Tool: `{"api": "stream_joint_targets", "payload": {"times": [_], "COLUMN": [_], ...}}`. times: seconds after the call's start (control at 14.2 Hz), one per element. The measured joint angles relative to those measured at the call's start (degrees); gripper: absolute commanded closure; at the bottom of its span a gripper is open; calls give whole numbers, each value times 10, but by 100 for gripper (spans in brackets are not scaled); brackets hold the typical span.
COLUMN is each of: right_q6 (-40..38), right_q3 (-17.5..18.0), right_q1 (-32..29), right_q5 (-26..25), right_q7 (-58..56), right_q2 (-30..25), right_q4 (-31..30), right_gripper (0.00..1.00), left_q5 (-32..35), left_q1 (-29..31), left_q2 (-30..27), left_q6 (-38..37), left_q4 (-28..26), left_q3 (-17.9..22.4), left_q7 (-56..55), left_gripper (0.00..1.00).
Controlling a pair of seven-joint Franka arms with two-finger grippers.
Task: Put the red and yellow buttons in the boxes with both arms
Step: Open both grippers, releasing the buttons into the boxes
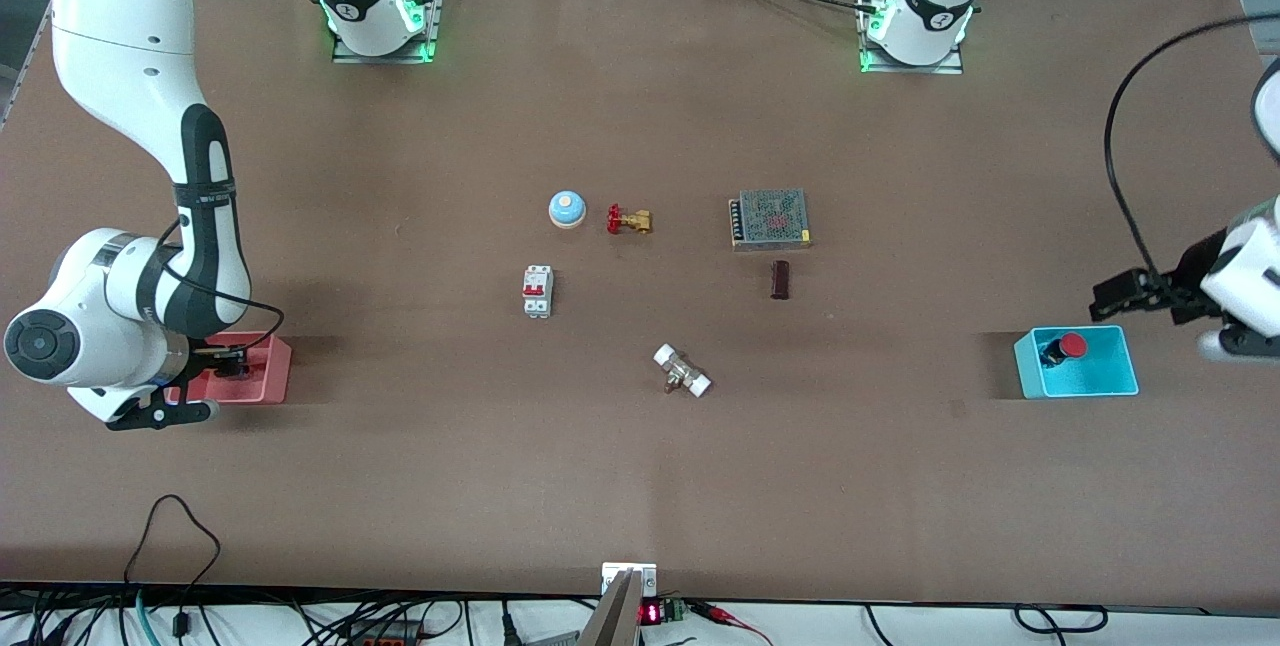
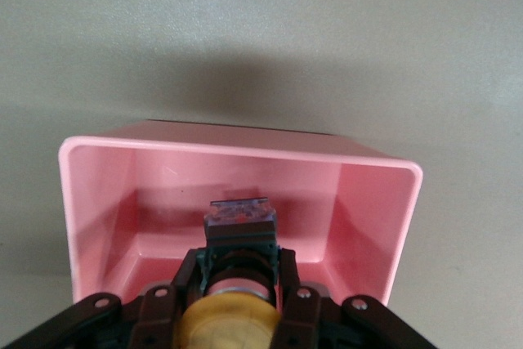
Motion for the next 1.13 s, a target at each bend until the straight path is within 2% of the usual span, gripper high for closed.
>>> {"api": "stream_joint_targets", "payload": {"times": [0.21,0.28,0.35,0.42,0.49,0.56,0.99,1.13], "right_q6": [0,0,0,0,0,0,-4,-38], "right_q3": [0,0,0,0,0,0,0,0], "right_q1": [-1,-1,-1,-1,-1,-1,1,1], "right_q5": [0,0,0,0,1,1,1,1], "right_q7": [0,0,0,0,0,1,1,1], "right_q2": [3,4,5,5,5,5,0,-20], "right_q4": [0,0,0,0,0,0,15,23], "right_gripper": [99,88,56,36,8,0,0,0], "left_q5": [0,0,0,0,0,0,0,0], "left_q1": [1,2,2,2,1,1,1,1], "left_q2": [-56,-69,-81,-89,-95,-99,-135,-139], "left_q6": [-34,-45,-52,-56,-59,-62,-67,-67], "left_q4": [-13,-16,-19,-24,-29,-32,-69,-73], "left_q3": [0,0,0,-1,-4,-7,-17,-22], "left_q7": [0,0,0,0,0,0,-5,-10], "left_gripper": [0,0,0,0,0,0,0,0]}}
